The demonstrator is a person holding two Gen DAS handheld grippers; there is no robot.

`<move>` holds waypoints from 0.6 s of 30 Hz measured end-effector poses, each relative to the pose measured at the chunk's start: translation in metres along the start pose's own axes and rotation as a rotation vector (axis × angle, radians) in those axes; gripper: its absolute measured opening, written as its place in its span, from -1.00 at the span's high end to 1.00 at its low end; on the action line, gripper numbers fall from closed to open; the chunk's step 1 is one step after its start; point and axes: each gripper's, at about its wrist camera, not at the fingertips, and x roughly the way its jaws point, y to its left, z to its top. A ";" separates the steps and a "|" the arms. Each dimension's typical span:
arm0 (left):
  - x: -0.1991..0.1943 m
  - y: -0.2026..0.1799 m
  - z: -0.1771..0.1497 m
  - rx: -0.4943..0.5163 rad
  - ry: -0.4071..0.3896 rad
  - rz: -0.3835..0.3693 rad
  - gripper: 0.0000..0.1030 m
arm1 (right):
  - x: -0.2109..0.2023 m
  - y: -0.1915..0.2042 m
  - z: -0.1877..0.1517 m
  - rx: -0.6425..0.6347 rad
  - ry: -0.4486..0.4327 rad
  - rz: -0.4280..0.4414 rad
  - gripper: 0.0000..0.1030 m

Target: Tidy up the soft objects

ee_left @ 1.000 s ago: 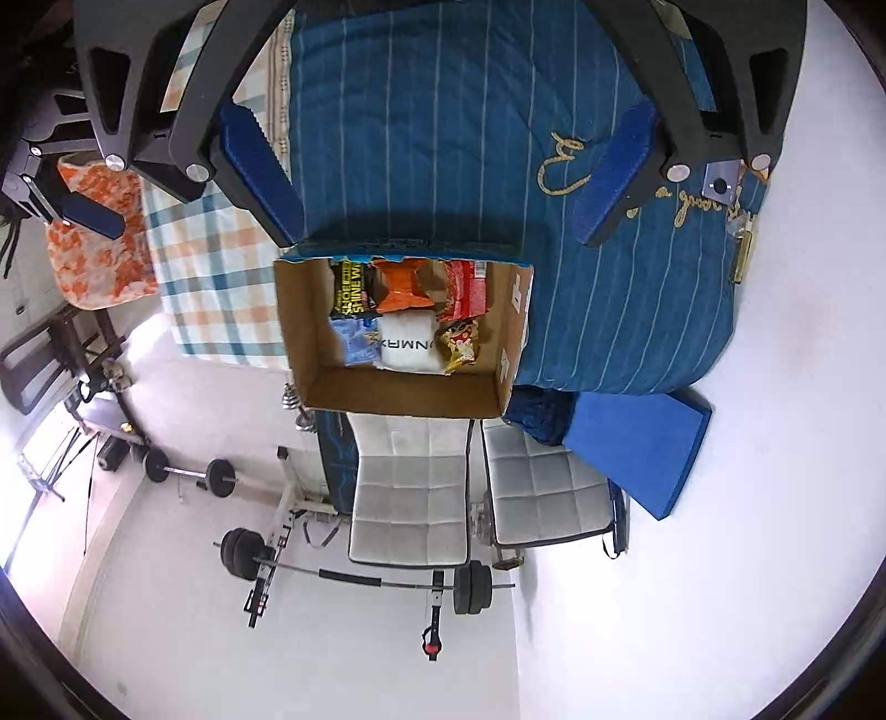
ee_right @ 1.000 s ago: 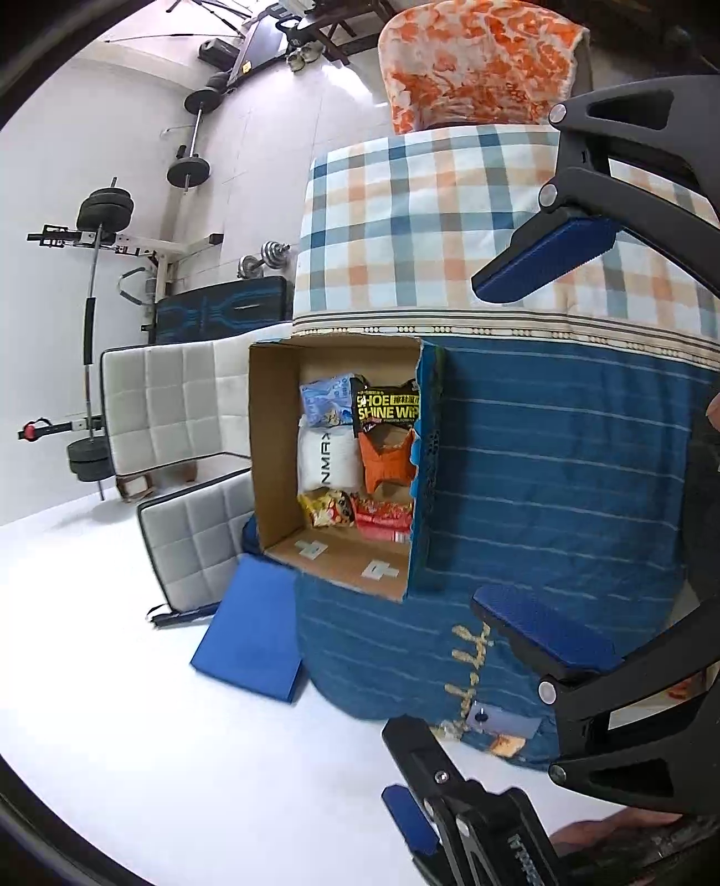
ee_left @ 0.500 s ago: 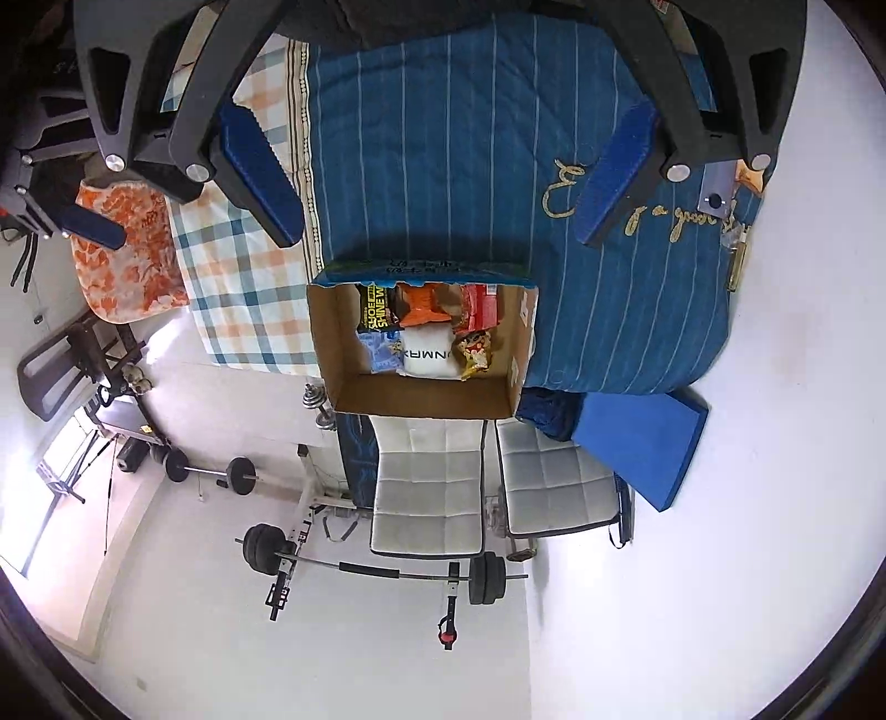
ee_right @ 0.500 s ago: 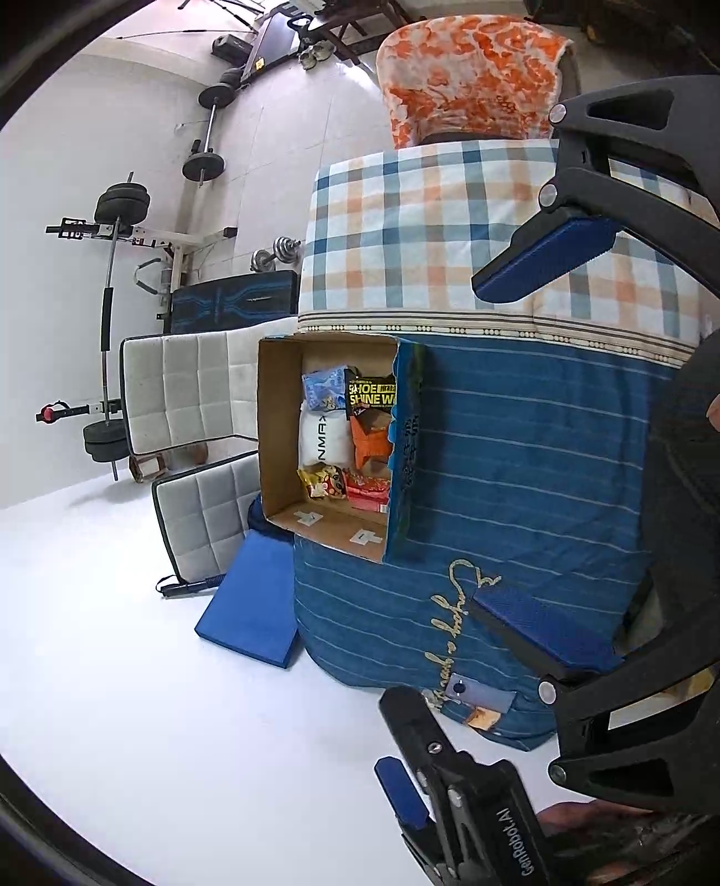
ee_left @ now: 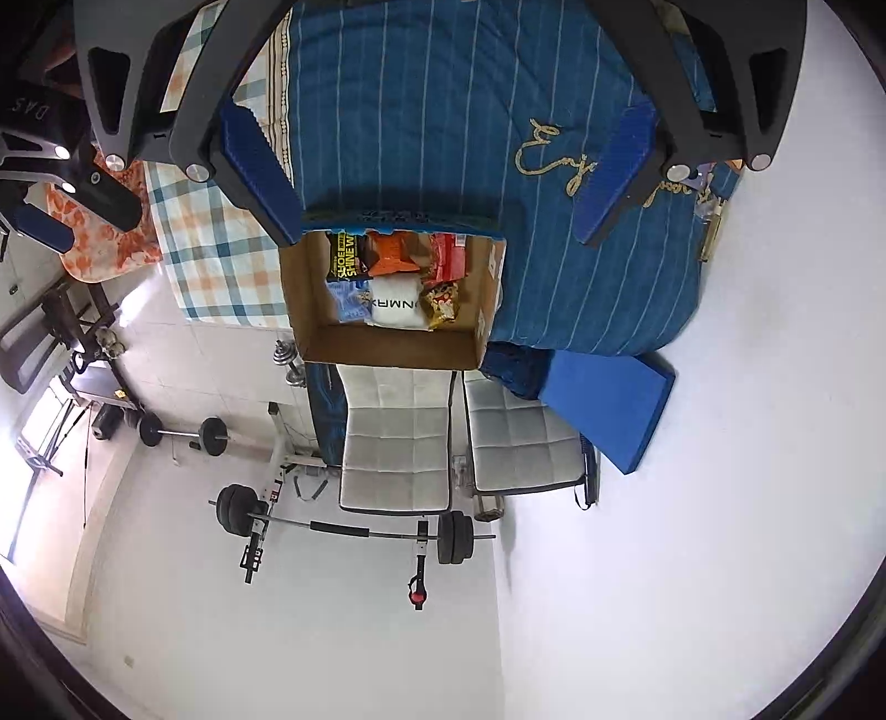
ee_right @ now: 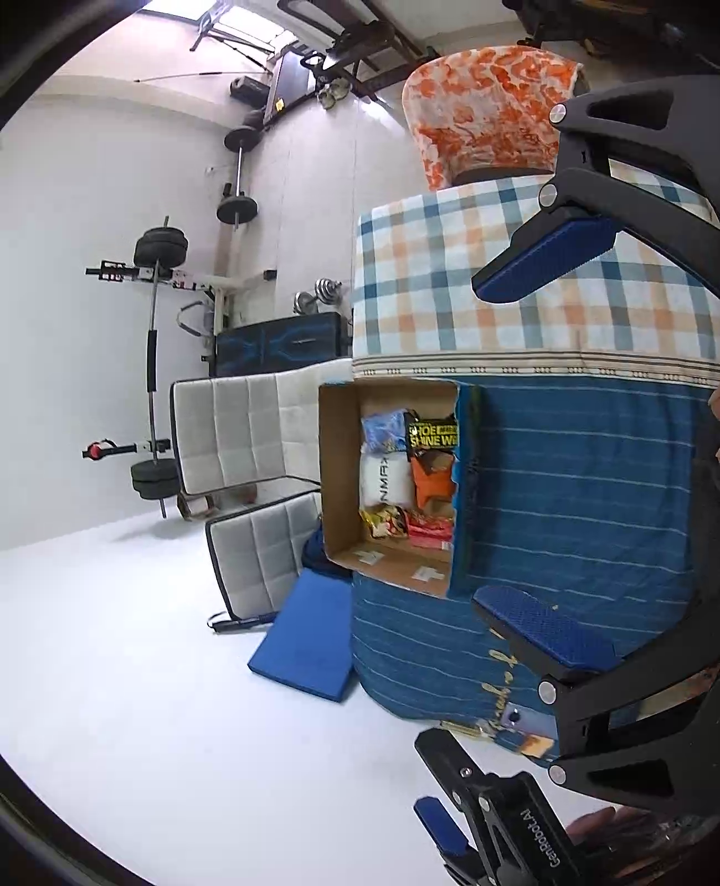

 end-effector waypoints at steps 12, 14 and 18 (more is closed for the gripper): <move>-0.004 0.000 0.003 -0.002 -0.027 0.008 -0.94 | 0.001 0.001 0.005 -0.008 -0.012 -0.011 -1.00; -0.005 0.000 0.003 -0.004 -0.028 0.007 -0.94 | 0.000 0.001 0.006 -0.008 -0.015 -0.013 -1.00; -0.005 0.000 0.004 -0.003 -0.028 0.005 -0.94 | -0.003 0.003 0.007 -0.012 -0.025 -0.016 -1.00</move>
